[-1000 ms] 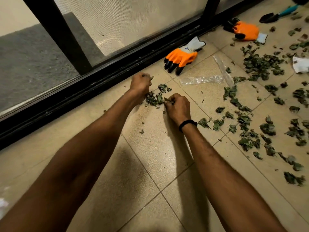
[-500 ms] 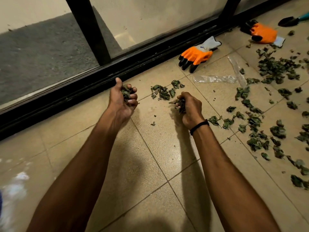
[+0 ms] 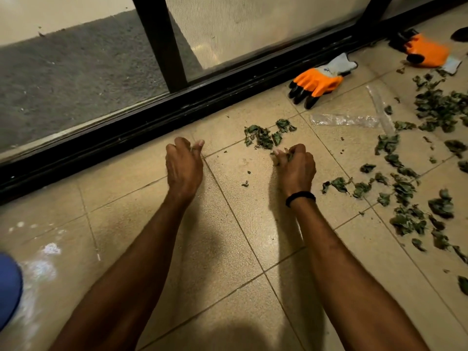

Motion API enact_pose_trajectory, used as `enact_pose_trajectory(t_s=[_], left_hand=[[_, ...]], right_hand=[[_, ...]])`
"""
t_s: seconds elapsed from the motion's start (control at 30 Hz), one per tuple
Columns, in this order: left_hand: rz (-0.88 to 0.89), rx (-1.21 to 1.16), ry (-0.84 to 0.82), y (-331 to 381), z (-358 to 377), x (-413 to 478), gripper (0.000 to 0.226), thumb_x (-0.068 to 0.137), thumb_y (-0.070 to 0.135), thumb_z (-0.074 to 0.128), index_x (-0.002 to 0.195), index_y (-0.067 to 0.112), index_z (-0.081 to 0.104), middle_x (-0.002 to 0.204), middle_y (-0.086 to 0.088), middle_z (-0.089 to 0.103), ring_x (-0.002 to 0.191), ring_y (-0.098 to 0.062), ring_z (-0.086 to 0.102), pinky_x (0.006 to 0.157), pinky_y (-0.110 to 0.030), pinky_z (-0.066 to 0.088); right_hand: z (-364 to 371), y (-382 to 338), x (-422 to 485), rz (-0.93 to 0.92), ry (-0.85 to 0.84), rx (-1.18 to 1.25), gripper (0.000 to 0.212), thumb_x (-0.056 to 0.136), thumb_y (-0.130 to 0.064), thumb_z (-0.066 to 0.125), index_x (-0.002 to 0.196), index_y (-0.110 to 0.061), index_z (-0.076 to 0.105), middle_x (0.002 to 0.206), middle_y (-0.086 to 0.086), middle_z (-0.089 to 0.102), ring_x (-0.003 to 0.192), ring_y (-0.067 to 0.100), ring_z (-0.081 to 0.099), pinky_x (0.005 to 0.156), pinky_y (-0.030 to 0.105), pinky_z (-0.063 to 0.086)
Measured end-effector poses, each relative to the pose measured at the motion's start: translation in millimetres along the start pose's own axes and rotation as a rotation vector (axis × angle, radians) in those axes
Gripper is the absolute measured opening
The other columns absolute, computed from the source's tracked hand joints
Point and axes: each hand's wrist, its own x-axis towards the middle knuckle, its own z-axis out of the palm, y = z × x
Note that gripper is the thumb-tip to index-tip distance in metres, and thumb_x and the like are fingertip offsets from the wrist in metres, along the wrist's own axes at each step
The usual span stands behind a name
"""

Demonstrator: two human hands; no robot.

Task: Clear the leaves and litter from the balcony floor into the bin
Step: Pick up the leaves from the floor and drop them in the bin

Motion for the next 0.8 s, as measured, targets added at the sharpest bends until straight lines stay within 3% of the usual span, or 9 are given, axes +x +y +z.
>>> enact_pose_trajectory(t_s=[0.13, 0.27, 0.37, 0.43, 0.5, 0.6, 0.7, 0.8], left_hand=[[0.103, 0.129, 0.007, 3.2, 10.7, -5.7, 0.034, 0.103, 0.037, 0.05, 0.124, 0.01, 0.049, 0.115, -0.012, 0.05, 0.095, -0.021, 0.043, 0.08, -0.039, 0.047], [0.165, 0.178, 0.05, 6.3, 13.4, -7.7, 0.02, 0.106, 0.024, 0.044, 0.116, 0.008, 0.052, 0.107, -0.012, 0.052, 0.088, -0.019, 0.038, 0.075, -0.038, 0.044], [0.154, 0.164, 0.029, 10.7, 9.7, -8.7, 0.019, 0.104, 0.018, 0.04, 0.116, 0.006, 0.051, 0.107, -0.012, 0.051, 0.089, -0.02, 0.038, 0.074, -0.037, 0.041], [0.075, 0.093, -0.001, 13.2, 5.4, -3.9, 0.02, 0.104, 0.016, 0.043, 0.116, 0.004, 0.053, 0.108, -0.014, 0.055, 0.093, -0.023, 0.046, 0.077, -0.04, 0.045], [-0.035, -0.019, -0.035, 14.3, -3.0, 1.8, 0.02, 0.105, 0.018, 0.047, 0.114, 0.003, 0.055, 0.107, -0.016, 0.061, 0.094, -0.027, 0.056, 0.076, -0.042, 0.048], [-0.128, -0.153, -0.063, 14.0, -21.0, -0.3, 0.023, 0.105, 0.024, 0.048, 0.112, 0.003, 0.057, 0.105, -0.014, 0.066, 0.092, -0.027, 0.061, 0.076, -0.038, 0.049], [-0.179, -0.246, -0.076, 13.1, -49.3, -8.5, 0.031, 0.106, 0.03, 0.046, 0.106, 0.003, 0.06, 0.101, -0.015, 0.066, 0.094, -0.032, 0.062, 0.071, -0.034, 0.043], [-0.235, -0.295, -0.022, 12.1, -95.2, -13.4, 0.034, 0.105, 0.031, 0.045, 0.091, 0.005, 0.061, 0.092, -0.014, 0.066, 0.091, -0.033, 0.062, 0.066, -0.029, 0.031]], right_hand=[[7.6, 3.3, -5.2, -0.035, -0.07, -0.092, 0.024, 0.099, -0.028, 0.056, 0.114, -0.01, 0.05, 0.113, 0.014, 0.053, 0.099, 0.03, 0.054, 0.083, 0.041, 0.049], [4.1, -1.0, -4.0, 0.03, -0.127, -0.061, 0.02, 0.102, -0.023, 0.048, 0.116, -0.009, 0.051, 0.117, 0.014, 0.051, 0.104, 0.031, 0.052, 0.089, 0.047, 0.049], [0.3, -4.2, -5.4, 0.029, -0.122, -0.095, 0.023, 0.102, -0.021, 0.048, 0.118, -0.006, 0.053, 0.117, 0.018, 0.054, 0.106, 0.033, 0.053, 0.088, 0.041, 0.048], [-2.2, -7.2, -5.2, 0.043, -0.115, -0.054, 0.021, 0.101, -0.024, 0.054, 0.105, -0.004, 0.057, 0.103, 0.014, 0.061, 0.096, 0.031, 0.057, 0.075, 0.032, 0.043], [-2.8, -15.4, -6.5, 0.118, -0.183, 0.094, 0.023, 0.097, -0.03, 0.06, 0.088, -0.008, 0.059, 0.083, 0.006, 0.061, 0.082, 0.024, 0.057, 0.068, 0.03, 0.042], [0.3, -37.8, -15.7, 0.245, -0.333, 0.4, 0.025, 0.092, -0.033, 0.067, 0.081, -0.012, 0.063, 0.07, 0.006, 0.06, 0.066, 0.021, 0.057, 0.064, 0.038, 0.054], [-1.2, -76.8, -37.3, 0.312, -0.501, 0.662, 0.022, 0.095, -0.027, 0.065, 0.081, -0.01, 0.061, 0.062, 0.003, 0.055, 0.05, 0.012, 0.048, 0.045, 0.023, 0.041], [-2.5, -127.6, -67.5, 0.298, -0.663, 0.844, 0.024, 0.097, -0.02, 0.062, 0.076, -0.011, 0.055, 0.059, 0.0, 0.049, 0.042, 0.007, 0.042, 0.04, 0.018, 0.034]])
